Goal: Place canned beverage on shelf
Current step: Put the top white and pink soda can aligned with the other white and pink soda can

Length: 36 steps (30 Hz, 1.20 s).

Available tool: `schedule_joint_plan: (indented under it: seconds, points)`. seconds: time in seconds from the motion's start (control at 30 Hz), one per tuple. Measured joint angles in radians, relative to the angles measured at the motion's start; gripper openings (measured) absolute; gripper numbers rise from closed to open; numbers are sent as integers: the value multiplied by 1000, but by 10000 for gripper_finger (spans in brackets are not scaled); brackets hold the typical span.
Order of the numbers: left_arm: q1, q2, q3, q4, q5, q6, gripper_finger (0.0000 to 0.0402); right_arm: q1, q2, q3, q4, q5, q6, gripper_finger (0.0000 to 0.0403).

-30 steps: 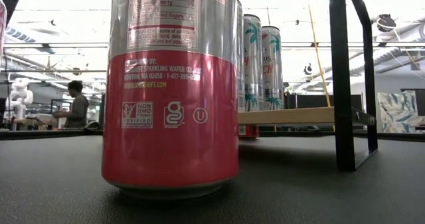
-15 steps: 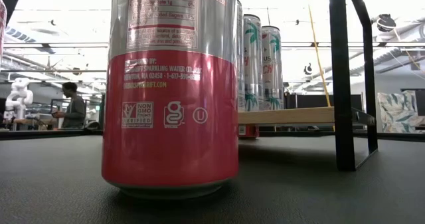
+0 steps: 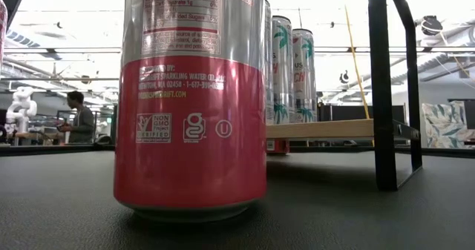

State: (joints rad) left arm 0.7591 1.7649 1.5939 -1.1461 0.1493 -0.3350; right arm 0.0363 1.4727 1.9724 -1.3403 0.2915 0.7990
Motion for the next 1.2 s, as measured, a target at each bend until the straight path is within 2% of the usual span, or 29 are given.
schedule_joint_plan:
  seconds: [0.3, 0.63, 0.93, 1.2]
  points:
    - [-23, 0, -56, 120, -32, -97, 361, -50, 0, 0, 0, -5, -54, 352]
    - [-49, 0, -83, 124, -37, -94, 361, -64, 0, 0, 0, -8, -63, 352]
    - [-61, 0, -84, 143, -88, -78, 361, -68, 0, 0, 0, -6, -63, 352]
    - [-66, 0, -145, 150, -90, -97, 361, -68, 0, 0, 1, -5, -52, 352]
